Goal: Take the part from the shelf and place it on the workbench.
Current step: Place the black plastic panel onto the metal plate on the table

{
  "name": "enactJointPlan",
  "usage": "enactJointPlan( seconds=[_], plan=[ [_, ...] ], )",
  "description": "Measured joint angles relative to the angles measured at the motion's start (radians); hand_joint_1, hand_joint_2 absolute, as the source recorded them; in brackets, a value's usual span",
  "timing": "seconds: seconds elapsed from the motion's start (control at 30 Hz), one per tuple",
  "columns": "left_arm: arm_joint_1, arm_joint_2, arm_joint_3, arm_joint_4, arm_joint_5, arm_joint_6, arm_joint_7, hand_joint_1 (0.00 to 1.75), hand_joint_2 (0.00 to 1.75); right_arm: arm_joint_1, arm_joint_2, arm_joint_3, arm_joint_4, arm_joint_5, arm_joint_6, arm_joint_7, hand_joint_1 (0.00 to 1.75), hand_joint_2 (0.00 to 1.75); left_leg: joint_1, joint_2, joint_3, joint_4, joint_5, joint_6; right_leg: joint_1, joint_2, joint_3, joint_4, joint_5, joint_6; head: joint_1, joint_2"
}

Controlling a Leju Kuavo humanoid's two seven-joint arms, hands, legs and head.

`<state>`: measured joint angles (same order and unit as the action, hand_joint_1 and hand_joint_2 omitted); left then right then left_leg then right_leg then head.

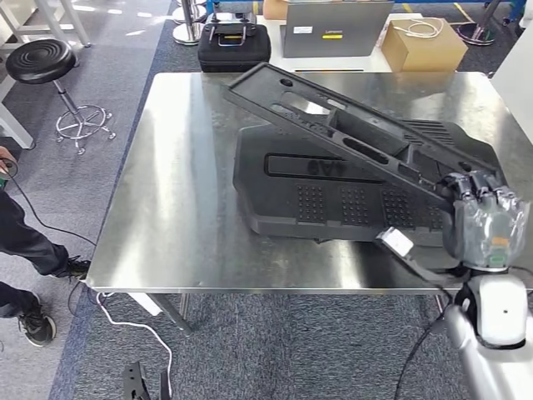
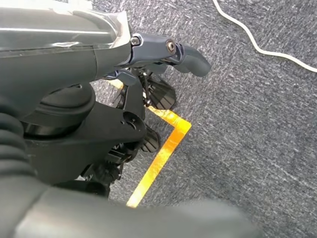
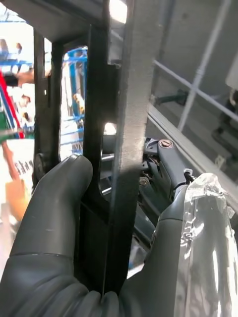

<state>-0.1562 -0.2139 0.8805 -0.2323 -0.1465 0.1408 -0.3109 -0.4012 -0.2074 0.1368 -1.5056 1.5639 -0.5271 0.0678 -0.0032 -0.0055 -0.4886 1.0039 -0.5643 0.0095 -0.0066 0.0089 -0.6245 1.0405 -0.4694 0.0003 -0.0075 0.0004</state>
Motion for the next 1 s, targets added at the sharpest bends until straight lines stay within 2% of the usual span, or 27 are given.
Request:
enactJointPlan(
  seconds=[0.2, 0.4, 0.7, 1.0],
  plan=[
    [-0.002, -0.001, -0.017, 0.0, 0.0, -0.006, 0.007, 0.0, 0.0, -0.154, -0.072, 0.018, 0.184, -0.003, 0.082, 0.032, 1.75, 1.75, 0.0, 0.0, -0.001, 0.0, 0.0, 0.0, 0.0, -0.002, 0.0, 0.0, 0.0, 0.0, 0.0, 0.0],
    [-0.003, -0.002, -0.022, 0.0, 0.0, -0.007, 0.009, 0.0, 0.0, -0.221, -0.098, 0.035, 0.3, 0.005, 0.127, 0.071, 1.75, 1.75, 0.0, 0.0, -0.001, 0.0, 0.0, 0.0, 0.0, -0.002, -0.001, 0.0, 0.0, 0.0, 0.0, 0.0],
    [-0.004, -0.003, -0.031, 0.0, 0.0, -0.011, 0.023, 0.0, 0.0, -0.258, -0.111, 0.067, 0.39, 0.009, 0.166, 0.154, 1.75, 1.75, 0.0, 0.0, -0.001, 0.0, 0.0, 0.0, 0.0, -0.002, -0.001, 0.0, 0.0, 0.0, 0.0, 0.0],
    [-0.005, -0.004, -0.043, 0.0, 0.0, -0.013, 0.026, 0.0, 0.0, -0.24, -0.112, 0.155, 0.443, 0.01, 0.177, 0.247, 1.75, 1.75, 0.0, 0.0, -0.001, 0.0, 0.0, 0.0, 0.0, -0.002, -0.001, 0.0, 0.0, 0.0, 0.0, 0.0]
  ],
)
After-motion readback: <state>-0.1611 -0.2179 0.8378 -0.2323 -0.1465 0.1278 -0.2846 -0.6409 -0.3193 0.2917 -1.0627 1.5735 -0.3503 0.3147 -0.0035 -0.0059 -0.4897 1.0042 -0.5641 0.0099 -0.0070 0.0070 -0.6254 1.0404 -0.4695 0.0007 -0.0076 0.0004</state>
